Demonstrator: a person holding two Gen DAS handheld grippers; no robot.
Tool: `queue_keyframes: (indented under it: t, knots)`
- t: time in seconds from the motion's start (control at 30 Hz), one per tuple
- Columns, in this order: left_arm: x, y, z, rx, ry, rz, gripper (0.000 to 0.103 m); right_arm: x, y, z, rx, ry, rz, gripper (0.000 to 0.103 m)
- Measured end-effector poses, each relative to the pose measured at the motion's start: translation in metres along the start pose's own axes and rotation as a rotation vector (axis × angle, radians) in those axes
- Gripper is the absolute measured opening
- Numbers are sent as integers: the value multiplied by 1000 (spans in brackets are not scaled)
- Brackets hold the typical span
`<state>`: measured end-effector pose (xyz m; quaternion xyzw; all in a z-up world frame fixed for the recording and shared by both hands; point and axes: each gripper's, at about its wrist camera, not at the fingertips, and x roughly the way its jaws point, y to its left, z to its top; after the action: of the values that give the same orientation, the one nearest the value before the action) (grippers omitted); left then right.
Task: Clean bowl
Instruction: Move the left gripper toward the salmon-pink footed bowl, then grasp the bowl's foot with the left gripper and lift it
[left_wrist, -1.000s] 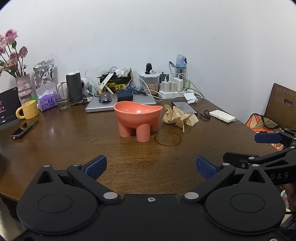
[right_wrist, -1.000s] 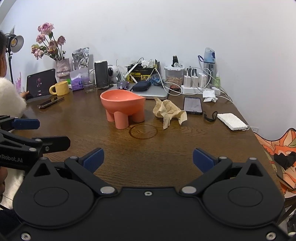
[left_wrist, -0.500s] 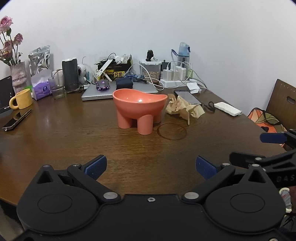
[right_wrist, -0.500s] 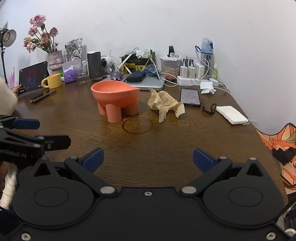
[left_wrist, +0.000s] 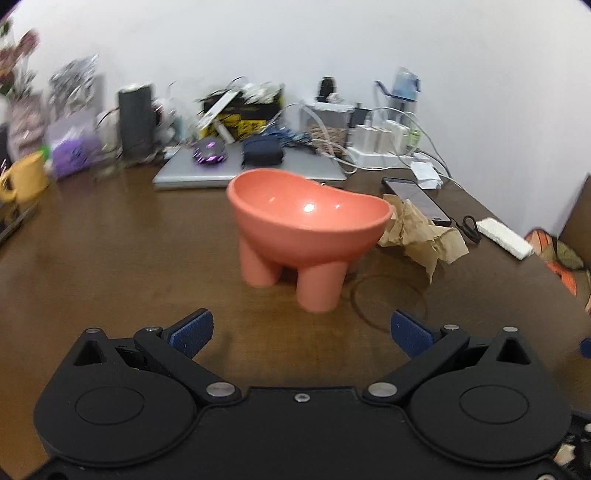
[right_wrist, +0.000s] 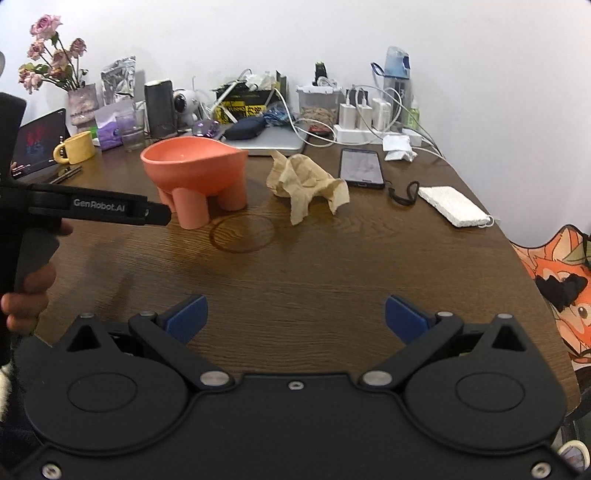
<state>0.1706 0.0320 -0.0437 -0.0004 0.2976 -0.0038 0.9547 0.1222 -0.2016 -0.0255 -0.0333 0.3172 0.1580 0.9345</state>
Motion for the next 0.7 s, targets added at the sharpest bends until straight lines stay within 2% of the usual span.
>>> queue_keyframes:
  t: [0.13,0.4,0.5,0.7]
  knots:
    - [20,-3,6,40,26,-11,103,9,-4,0,10,14,-15,102]
    - [64,-8,13,-53,112,9,103,21,-11,0,25,41,-16,102]
    - [71,-5,12,-96,111,40,103,26,-17,0,34,48,-20,102]
    - [79,-10,13,-58,105,76,100,36,-28,-4,65,73,-38,102]
